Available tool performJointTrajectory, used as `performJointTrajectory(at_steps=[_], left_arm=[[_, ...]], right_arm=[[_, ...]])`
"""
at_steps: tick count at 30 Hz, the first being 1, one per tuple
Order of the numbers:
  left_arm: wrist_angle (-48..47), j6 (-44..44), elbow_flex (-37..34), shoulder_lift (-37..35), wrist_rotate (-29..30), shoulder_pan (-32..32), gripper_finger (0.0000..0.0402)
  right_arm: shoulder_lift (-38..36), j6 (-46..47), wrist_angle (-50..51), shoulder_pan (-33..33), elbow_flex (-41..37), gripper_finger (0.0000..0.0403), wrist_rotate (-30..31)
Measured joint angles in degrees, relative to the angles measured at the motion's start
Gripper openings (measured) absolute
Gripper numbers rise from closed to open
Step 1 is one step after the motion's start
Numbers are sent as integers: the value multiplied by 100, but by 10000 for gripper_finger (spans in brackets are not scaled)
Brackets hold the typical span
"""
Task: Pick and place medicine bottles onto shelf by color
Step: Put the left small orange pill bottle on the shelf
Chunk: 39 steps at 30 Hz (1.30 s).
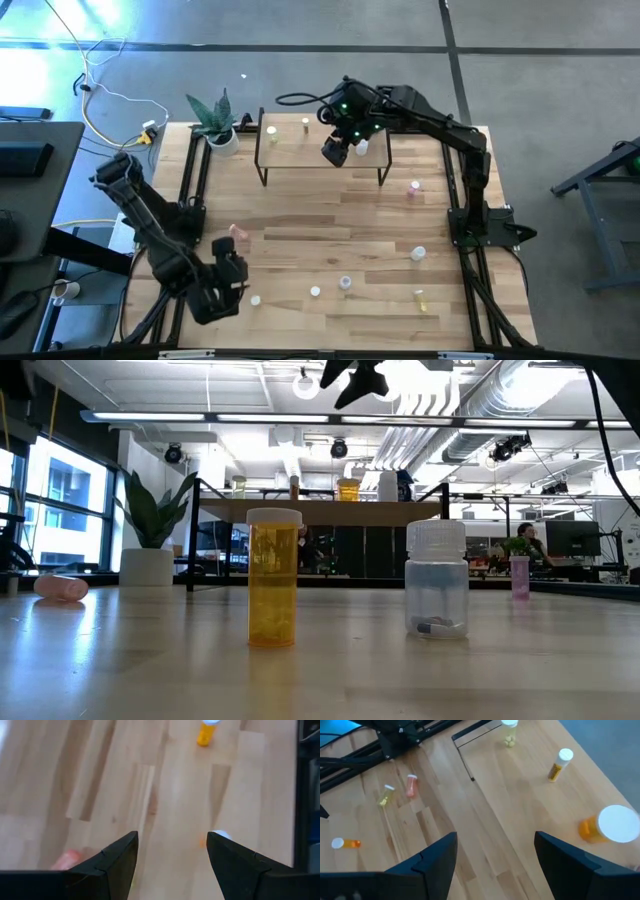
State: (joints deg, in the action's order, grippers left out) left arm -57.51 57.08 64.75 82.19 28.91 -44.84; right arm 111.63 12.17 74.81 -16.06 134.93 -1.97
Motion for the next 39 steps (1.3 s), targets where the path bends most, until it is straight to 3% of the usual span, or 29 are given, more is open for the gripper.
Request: performJointTrajectory(at_steps=[16, 39], left_arm=[[1136, 302, 0, 1079, -53, -254, 227], [1294, 938, 0, 1926, -326, -99, 227]], right_arm=[[0, 133, 6, 171, 0, 256, 2], [0, 133, 260, 167, 0, 256, 6]])
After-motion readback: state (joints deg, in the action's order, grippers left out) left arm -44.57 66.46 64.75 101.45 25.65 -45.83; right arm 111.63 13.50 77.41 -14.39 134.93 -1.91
